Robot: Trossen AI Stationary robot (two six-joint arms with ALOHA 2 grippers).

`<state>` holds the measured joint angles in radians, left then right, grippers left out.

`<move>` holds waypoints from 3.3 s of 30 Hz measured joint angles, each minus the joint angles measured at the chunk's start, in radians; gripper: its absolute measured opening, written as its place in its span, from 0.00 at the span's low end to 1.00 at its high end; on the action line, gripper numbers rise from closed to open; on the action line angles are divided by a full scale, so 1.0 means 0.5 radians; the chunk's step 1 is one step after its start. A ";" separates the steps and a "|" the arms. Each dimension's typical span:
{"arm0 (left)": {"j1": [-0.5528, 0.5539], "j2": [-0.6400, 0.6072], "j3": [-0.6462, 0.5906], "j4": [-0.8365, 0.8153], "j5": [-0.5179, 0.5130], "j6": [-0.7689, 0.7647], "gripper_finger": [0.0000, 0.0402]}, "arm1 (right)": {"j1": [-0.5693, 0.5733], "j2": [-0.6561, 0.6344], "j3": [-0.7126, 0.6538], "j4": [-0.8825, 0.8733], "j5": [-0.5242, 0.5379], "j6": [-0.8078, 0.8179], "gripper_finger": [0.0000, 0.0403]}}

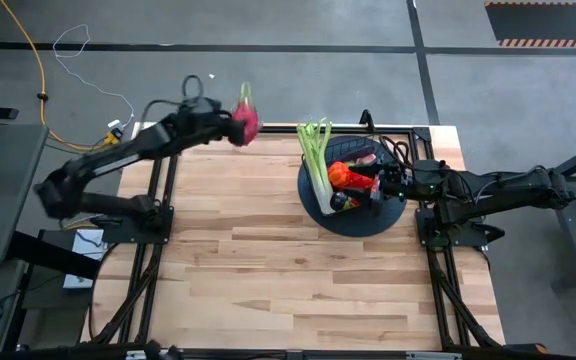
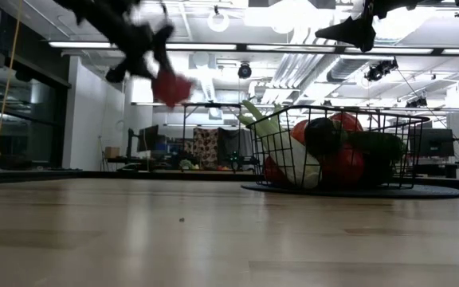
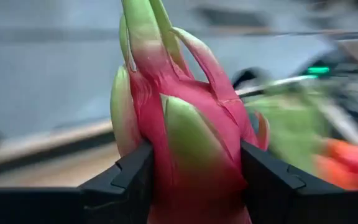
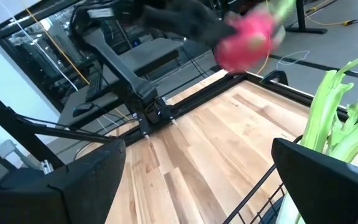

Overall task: Build produce basket
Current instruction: Put the dragon fruit into the wire basket

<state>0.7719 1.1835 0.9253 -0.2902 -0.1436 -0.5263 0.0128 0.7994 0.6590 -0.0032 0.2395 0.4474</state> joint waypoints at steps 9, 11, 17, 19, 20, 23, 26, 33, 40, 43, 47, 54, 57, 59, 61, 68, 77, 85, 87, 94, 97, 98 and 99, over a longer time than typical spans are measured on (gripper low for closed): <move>-0.576 -0.610 -0.028 0.118 0.125 0.430 0.46 | 0.000 0.000 0.000 0.000 0.000 0.193 0.97; -0.767 -0.674 -0.058 0.135 0.098 0.432 0.46 | 0.001 0.000 0.000 0.000 0.000 0.226 0.97; -1.351 -0.738 -0.351 0.569 -0.259 0.378 0.46 | 0.000 0.000 0.000 0.000 0.000 0.258 0.97; -1.515 -0.737 -0.477 0.750 -0.403 0.353 0.46 | 0.000 0.000 0.000 0.006 0.000 0.248 0.97; -1.582 -0.724 -0.529 0.835 -0.467 0.346 0.46 | 0.000 0.000 0.000 0.009 0.000 0.244 0.97; -1.714 -0.675 -0.627 0.967 -0.659 0.343 0.46 | 0.000 0.000 0.000 0.016 0.000 0.243 0.97; -1.759 -0.659 -0.622 1.020 -0.748 0.366 0.46 | 0.001 0.000 0.000 0.016 0.000 0.243 0.97; -1.759 -0.649 -0.622 1.079 -0.671 0.576 0.46 | 0.000 0.049 0.001 0.114 -0.024 0.281 0.97; -1.753 -0.385 -0.465 1.093 -0.529 0.706 0.46 | 0.002 0.459 0.160 0.228 -0.245 0.089 0.97; -1.754 -0.204 -0.361 1.074 -0.474 0.816 0.46 | 0.002 0.662 0.309 0.241 -0.357 -0.011 0.97; -1.753 -0.020 -0.236 1.082 -0.446 0.886 0.46 | 0.002 0.876 0.516 0.241 -0.432 -0.022 0.97; -1.752 0.150 -0.116 1.092 -0.342 0.882 0.46 | 0.003 1.077 0.809 0.234 -0.628 -0.131 0.97; -1.753 0.187 -0.088 1.090 -0.318 0.886 0.46 | 0.005 1.139 0.887 0.190 -0.663 -0.136 0.97; -1.753 0.198 -0.085 1.081 -0.318 0.884 0.46 | 0.003 1.163 0.901 0.180 -0.695 -0.142 0.97; -1.753 0.200 -0.085 1.075 -0.325 0.885 0.46 | 0.003 1.178 0.902 0.181 -0.713 -0.136 0.97; -1.753 0.190 -0.085 1.075 -0.358 0.888 0.46 | 0.002 1.152 0.906 0.132 -0.714 -0.125 0.88; -1.752 0.187 -0.085 1.090 -0.365 0.919 0.46 | 0.001 1.075 0.906 0.064 -0.713 -0.132 0.61; -1.752 0.146 -0.082 1.084 -0.378 1.006 0.47 | 0.000 1.032 0.905 0.011 -0.698 -0.177 0.36; -1.752 0.133 -0.082 1.090 -0.394 1.042 0.47 | -0.006 1.029 0.905 0.019 -0.695 -0.183 0.31; -1.752 0.127 -0.082 1.084 -0.435 1.022 0.48 | -0.031 1.028 0.905 0.014 -0.698 -0.195 0.22; -1.736 0.123 -0.082 1.084 -0.424 0.969 0.54 | -0.039 1.028 0.905 0.014 -0.701 -0.195 0.22; -1.730 0.122 -0.082 1.084 -0.410 0.942 0.56 | -0.040 1.028 0.905 0.012 -0.707 -0.197 0.22; -1.721 0.122 -0.077 1.072 -0.405 0.912 0.59 | -0.044 1.026 0.905 0.008 -0.709 -0.213 0.22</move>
<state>-0.0888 1.2446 0.8868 0.2461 -0.3462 -0.0704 -0.0092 1.3126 1.1114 0.0006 -0.1149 0.3407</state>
